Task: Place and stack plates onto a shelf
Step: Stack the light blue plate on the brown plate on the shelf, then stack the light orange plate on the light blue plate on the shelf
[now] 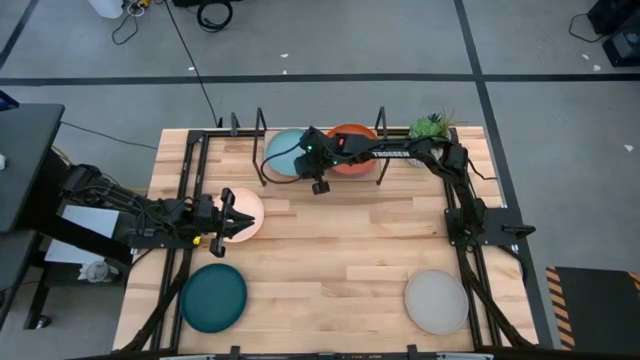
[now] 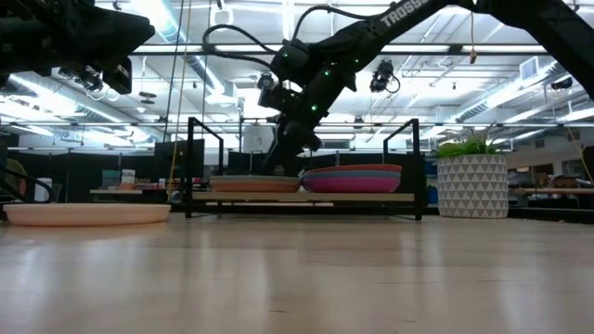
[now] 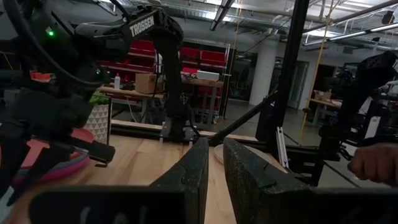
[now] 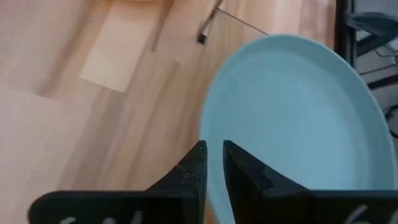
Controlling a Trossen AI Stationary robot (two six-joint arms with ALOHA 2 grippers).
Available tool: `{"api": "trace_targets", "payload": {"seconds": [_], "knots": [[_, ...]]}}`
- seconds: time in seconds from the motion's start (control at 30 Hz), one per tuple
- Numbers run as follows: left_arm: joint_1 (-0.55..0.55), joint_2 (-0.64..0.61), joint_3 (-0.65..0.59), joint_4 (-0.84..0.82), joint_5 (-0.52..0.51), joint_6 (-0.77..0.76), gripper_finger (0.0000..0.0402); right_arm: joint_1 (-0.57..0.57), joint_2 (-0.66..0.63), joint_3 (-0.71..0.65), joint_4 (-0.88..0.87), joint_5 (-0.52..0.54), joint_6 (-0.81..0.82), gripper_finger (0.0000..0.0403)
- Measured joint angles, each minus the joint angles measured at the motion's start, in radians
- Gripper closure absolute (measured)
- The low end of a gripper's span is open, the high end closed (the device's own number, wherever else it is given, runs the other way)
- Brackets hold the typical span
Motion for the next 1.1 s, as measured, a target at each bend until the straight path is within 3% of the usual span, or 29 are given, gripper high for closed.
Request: {"api": "trace_targets", "payload": {"seconds": [0.2,0.67,0.87,0.97,1.1], "knots": [[0.000,0.000,0.000,0.000,0.000,0.000,0.0347,0.044,-0.009,0.000,0.005,0.182,0.000,0.0340],[0.000,0.000,0.000,-0.001,0.000,0.002,0.0347,0.282,-0.036,0.000,-0.029,0.186,0.080,0.0339],[0.000,0.000,0.000,-0.001,0.000,0.061,0.0347,0.398,-0.048,0.000,-0.225,0.389,0.221,0.0344],[0.000,0.000,0.000,0.000,0.000,0.055,0.0347,0.424,-0.048,-0.034,-0.238,0.333,0.297,0.0353],[0.000,0.000,0.000,0.001,0.000,0.066,0.0347,0.447,-0.089,-0.181,-0.051,0.313,0.305,0.0374]]}}
